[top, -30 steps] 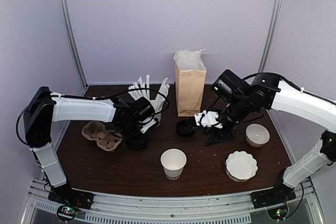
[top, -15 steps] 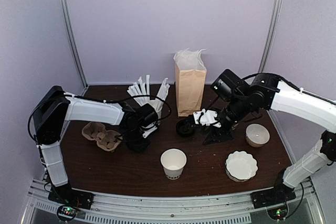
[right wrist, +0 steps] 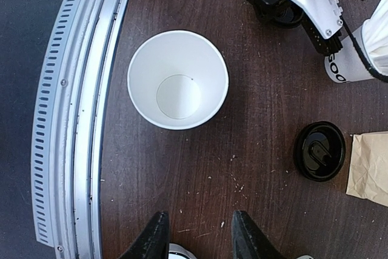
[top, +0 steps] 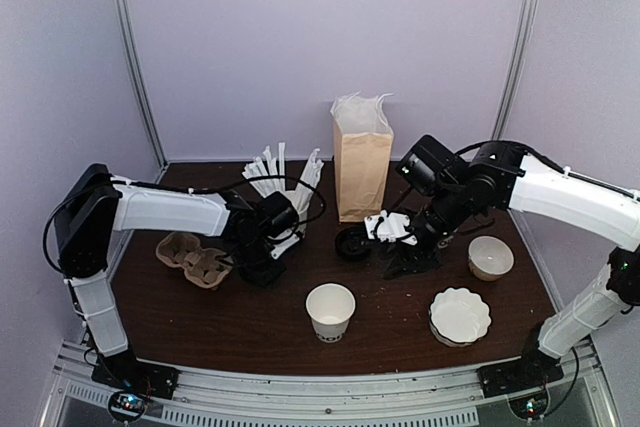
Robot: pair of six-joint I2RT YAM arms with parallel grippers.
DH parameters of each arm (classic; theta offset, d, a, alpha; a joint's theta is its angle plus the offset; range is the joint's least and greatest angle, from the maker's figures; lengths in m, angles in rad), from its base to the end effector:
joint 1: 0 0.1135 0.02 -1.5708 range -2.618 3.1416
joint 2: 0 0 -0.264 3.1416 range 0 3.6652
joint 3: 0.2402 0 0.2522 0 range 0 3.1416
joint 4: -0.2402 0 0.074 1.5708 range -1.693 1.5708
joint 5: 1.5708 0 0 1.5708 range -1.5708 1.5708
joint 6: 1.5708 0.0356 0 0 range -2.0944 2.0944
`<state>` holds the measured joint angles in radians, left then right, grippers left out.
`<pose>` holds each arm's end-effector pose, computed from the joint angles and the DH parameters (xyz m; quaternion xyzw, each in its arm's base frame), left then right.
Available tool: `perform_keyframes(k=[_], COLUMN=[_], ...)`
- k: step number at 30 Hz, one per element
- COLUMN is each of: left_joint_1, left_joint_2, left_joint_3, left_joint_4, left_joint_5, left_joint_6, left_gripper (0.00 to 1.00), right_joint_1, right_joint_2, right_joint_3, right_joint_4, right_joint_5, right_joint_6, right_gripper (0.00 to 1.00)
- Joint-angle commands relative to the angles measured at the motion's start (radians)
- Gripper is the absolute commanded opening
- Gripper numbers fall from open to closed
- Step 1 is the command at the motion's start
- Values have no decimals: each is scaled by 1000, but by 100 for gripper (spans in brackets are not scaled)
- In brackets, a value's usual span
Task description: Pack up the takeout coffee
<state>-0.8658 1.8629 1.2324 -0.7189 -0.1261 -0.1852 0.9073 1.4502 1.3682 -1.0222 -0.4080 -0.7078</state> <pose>0.2323 -0.2661 0.1637 0.3245 0.9373 -0.0011 0.1268 0.1646 0.2335 0.3200 -0.7208 0.6248 0.2187 0.2056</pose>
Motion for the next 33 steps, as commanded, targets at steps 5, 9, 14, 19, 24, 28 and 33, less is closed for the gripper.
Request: perform_keyframes(k=[5,9,14,19,24,28,33], left_joint_1=[-2,-13,-13,-13,-13,-12,-11], left_joint_2=[-233,-408,-559,-576,-544,-542,-485], left_joint_3=[-34,-56,-29,71,144,105,107], left_joint_4=[-34,17,173,367,562,763,901], left_joint_5=[180,322,480,657,703,691,716], left_joint_6=[-47,-84,-132,-189,-198,-238,-319], left_gripper=[10,10,11,13,13,14,15], right_joint_1=[-23,-100,-214,-266,-284,-288,-288], right_joint_2=[-34,-61,-40,22,65,81,112], right_joint_3=[26,76,178,302,369,337,368], right_joint_4=[-14,-4,75,143,293,462,586], right_joint_5=[-30,-114,-191,-328,-551,-638,-652], right_joint_6=[16,64,229,381,641,852,1015], right_gripper=[39,39,52,69,81,83,86])
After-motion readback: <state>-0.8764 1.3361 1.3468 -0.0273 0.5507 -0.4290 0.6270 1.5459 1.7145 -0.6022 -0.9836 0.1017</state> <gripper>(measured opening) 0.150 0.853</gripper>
